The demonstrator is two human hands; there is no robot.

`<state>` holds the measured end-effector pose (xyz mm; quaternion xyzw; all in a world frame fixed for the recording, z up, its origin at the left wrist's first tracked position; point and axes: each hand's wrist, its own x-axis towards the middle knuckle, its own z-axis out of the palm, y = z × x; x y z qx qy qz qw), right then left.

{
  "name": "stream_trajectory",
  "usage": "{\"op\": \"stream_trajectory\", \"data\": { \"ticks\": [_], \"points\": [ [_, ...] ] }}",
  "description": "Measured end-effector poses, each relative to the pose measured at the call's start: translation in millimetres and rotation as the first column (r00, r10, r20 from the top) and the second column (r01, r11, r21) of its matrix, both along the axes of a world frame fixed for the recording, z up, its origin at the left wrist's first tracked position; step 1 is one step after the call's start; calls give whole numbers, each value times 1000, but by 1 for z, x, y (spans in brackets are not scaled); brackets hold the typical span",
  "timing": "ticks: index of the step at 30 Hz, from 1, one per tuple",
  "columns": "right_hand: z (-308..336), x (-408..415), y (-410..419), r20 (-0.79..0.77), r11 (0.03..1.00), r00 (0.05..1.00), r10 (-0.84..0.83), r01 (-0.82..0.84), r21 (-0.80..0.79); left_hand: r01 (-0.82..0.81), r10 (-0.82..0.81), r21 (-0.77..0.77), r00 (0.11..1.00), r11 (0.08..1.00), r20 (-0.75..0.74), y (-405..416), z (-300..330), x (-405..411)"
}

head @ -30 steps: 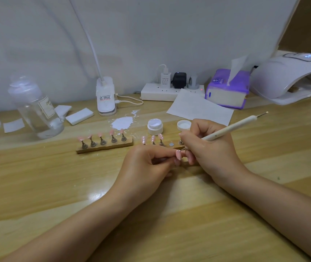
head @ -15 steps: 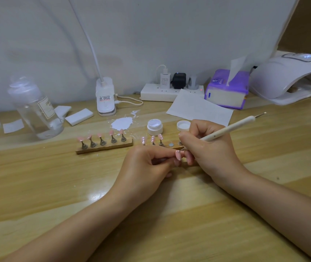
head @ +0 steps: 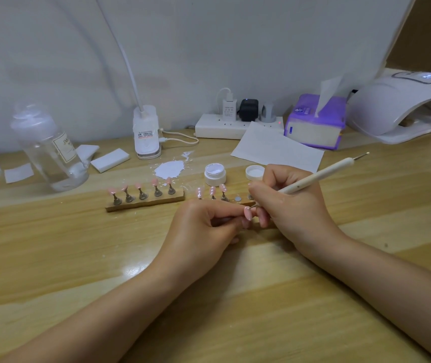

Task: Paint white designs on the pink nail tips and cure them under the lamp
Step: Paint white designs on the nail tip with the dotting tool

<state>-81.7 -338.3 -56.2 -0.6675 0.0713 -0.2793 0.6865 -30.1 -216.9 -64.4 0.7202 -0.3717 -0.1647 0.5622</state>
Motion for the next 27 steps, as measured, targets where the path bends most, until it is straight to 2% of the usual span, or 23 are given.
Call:
{"op": "stream_trajectory", "data": {
  "ticks": [27],
  "points": [
    [-2,1,-1,-4,1000,1000,-8,8,-9,-18,18,-1,1000,1000,-5,0,-2,1]
  ]
}}
